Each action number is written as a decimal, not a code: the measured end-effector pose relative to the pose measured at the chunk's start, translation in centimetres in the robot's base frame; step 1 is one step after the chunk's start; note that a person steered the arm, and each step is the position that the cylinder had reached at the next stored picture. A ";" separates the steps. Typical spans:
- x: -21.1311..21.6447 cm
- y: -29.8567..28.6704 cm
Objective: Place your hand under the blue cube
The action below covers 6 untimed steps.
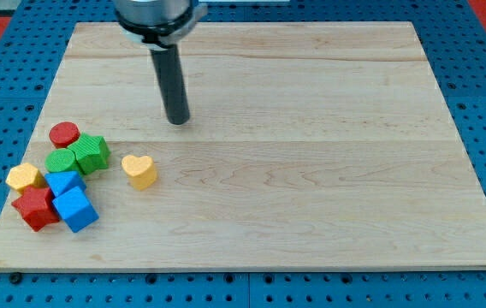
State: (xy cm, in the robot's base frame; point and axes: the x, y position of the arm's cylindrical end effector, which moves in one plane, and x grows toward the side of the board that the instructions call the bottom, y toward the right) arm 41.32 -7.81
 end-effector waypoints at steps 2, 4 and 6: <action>14.1 5.2; 20.6 -6.1; 20.1 -22.4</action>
